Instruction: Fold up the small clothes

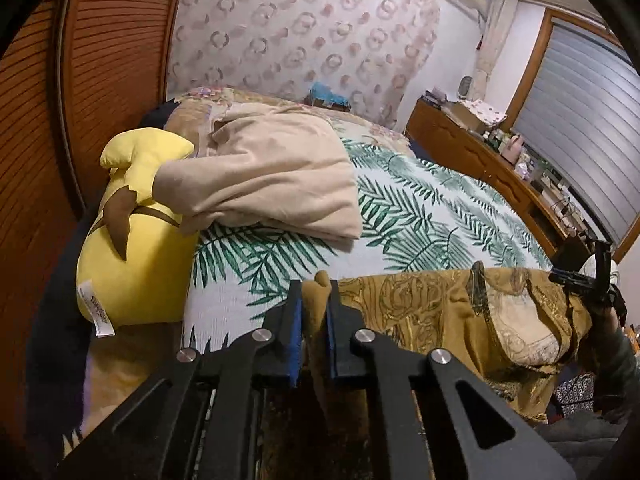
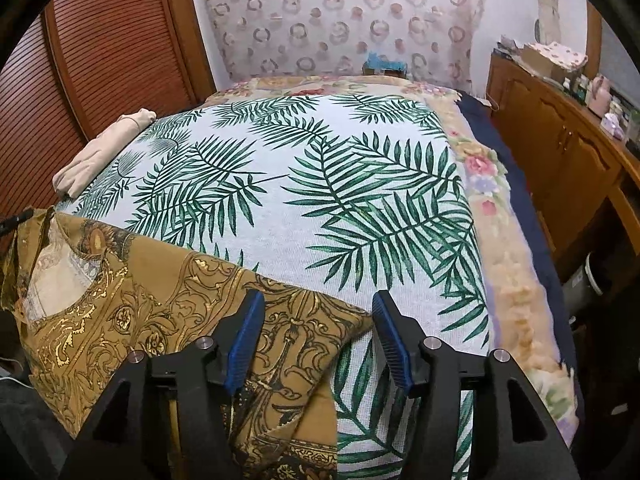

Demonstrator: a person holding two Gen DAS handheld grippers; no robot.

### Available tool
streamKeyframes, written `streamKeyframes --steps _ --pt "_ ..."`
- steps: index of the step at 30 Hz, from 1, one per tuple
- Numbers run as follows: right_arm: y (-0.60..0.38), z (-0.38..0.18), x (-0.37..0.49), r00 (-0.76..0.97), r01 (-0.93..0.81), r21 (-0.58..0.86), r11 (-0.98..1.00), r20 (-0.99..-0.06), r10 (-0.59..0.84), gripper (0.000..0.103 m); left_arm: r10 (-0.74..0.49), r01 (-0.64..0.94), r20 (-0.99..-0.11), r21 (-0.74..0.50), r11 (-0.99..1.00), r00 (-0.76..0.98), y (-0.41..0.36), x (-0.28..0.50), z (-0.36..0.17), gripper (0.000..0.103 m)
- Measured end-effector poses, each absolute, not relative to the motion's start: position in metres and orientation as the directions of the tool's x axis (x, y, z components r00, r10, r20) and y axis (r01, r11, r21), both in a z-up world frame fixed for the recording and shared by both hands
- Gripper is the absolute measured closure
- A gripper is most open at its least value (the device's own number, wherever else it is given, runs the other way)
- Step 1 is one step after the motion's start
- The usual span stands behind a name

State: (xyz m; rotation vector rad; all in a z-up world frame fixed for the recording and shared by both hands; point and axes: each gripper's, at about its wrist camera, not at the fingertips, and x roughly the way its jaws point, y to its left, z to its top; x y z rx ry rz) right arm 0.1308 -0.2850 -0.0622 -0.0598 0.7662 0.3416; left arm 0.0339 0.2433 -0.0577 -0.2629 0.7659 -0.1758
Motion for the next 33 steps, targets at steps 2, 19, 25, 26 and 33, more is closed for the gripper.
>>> streamKeyframes --steps 2,19,25,26,33 --pt "-0.287 -0.062 0.131 0.668 -0.325 0.074 0.943 -0.688 0.284 0.045 -0.252 0.057 -0.662 -0.302 0.952 0.706 0.245 0.036 -0.060 0.092" --pt "-0.283 -0.062 0.131 0.649 -0.340 0.053 0.939 -0.710 0.275 0.044 -0.245 0.051 -0.700 -0.286 0.957 0.671 0.236 0.045 -0.082 0.092" --pt "-0.276 -0.056 0.112 0.633 -0.400 0.060 0.915 -0.703 0.323 0.095 -0.303 0.105 -0.621 -0.336 0.936 0.723 0.235 0.028 -0.055 0.094" --pt "-0.276 -0.051 0.107 0.638 -0.409 0.063 0.911 -0.694 0.334 0.096 -0.318 0.117 -0.602 -0.349 0.930 0.732 0.235 0.024 -0.048 0.094" --pt "-0.292 0.007 0.055 0.744 -0.410 0.086 0.908 -0.544 0.388 0.097 -0.368 0.214 -0.457 -0.355 0.910 0.810 0.227 -0.018 0.016 0.094"
